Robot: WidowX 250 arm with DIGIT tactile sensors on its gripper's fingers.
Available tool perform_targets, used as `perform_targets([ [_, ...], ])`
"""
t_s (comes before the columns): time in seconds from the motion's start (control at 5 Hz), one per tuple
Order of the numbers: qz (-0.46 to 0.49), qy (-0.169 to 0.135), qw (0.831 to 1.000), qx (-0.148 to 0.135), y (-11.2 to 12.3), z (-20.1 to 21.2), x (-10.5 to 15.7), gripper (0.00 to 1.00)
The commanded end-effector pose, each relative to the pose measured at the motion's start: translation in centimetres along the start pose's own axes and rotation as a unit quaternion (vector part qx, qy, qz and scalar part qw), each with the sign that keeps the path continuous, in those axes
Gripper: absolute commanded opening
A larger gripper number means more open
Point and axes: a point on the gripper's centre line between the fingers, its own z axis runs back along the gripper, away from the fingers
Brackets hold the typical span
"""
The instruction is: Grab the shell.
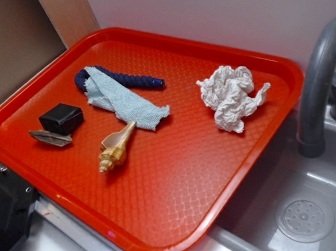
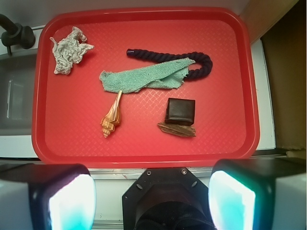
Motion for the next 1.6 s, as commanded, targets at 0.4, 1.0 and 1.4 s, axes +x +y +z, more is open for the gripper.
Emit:
perform_targets([
  [0.4, 0.094, -0.015, 0.995, 0.012, -2.6, -6.3, 1.6, 1.0],
  [1.0, 0.08, 0.001, 0.996, 0.038, -6.7, -18.6, 2.1, 1.0],
  [1.4, 0.014, 0.001, 1.0, -0.008, -9.0, -21.2, 2.7, 1.0],
])
